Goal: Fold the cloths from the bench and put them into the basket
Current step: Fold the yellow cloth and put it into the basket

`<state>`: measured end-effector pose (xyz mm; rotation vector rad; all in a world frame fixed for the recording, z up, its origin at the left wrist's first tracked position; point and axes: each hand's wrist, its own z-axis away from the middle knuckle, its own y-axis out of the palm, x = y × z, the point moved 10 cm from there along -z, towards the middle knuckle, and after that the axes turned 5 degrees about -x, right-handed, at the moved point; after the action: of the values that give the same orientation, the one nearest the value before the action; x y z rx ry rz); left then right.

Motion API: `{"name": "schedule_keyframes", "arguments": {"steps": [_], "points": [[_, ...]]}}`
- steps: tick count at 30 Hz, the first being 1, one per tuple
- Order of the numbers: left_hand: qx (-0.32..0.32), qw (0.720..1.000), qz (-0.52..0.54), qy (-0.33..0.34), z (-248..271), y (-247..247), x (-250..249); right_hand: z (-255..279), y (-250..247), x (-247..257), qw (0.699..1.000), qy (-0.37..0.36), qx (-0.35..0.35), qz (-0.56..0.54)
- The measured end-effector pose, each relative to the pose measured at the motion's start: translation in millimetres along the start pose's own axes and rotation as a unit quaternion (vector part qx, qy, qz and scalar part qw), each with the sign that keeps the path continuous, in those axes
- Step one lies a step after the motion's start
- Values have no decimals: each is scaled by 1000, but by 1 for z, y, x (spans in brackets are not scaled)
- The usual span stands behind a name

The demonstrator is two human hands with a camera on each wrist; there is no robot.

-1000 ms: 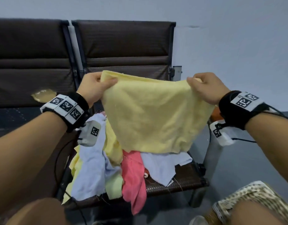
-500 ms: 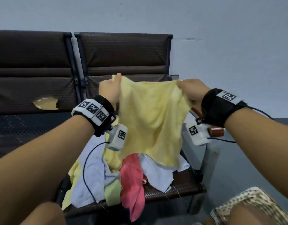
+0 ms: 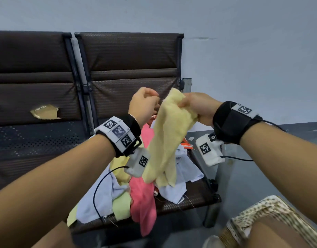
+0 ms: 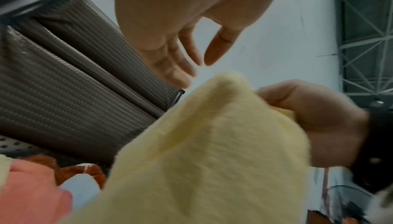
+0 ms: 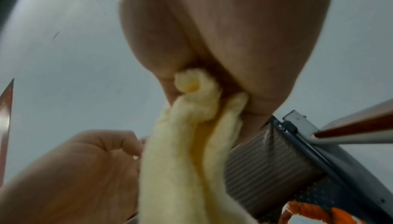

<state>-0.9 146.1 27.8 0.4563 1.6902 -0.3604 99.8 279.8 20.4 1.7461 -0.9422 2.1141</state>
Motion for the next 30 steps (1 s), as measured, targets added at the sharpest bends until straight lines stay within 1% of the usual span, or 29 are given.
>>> {"name": "schedule_keyframes", "arguments": {"steps": [1,2,3,4,5,6,7,9,10,11,12,13,14,15,16,18,19,22,24,26,28,30], "points": [[0,1000,-6,-12,-4,-3,3,2,5,4,999,-16,31,-14],[40,998,-6,-42,-6,3,10,5,9,9,998,-30,57,-26],[109,991,-1,-77,-4,14,16,8,11,14,996,-45,71,-29],[177,979,-1,-105,-1,23,21,10,10,19,995,-59,72,-28],[226,966,-7,-127,4,28,23,10,6,23,995,-71,66,-22],[253,958,-12,-137,5,31,26,9,2,25,995,-85,59,-11],[263,955,-18,-133,2,31,26,8,-3,27,994,-97,57,9],[244,963,-26,-112,-12,29,25,6,-13,23,989,-102,73,80],[224,969,-37,-93,-20,28,23,3,-20,17,982,-94,73,147],[202,975,-58,-72,-29,25,20,-2,-29,12,965,-85,62,240],[178,979,-82,-49,-38,24,19,-8,-38,6,940,-77,46,328],[154,982,-106,-23,-46,23,16,-15,-47,4,917,-72,23,392],[133,983,-126,4,-54,23,12,-22,-56,3,906,-73,-9,417],[110,983,-144,30,-61,23,6,-28,-64,7,906,-80,-45,413],[83,983,-155,54,-68,23,0,-33,-71,12,914,-91,-85,385],[34,982,-160,91,-80,20,-17,-39,-86,26,936,-124,-164,285],[16,982,-154,105,-86,20,-28,-39,-91,35,942,-144,-192,236],[-6,986,-95,135,-101,15,-58,-37,-97,60,939,-206,-237,138],[11,988,-59,142,-103,10,-69,-33,-96,68,934,-237,-246,103],[32,990,-43,132,-100,3,-62,-33,-90,62,935,-250,-232,95],[55,990,-60,114,-93,-3,-35,-36,-76,39,945,-233,-197,118],[83,986,-119,83,-80,-9,8,-39,-53,4,954,-204,-137,168]]}}
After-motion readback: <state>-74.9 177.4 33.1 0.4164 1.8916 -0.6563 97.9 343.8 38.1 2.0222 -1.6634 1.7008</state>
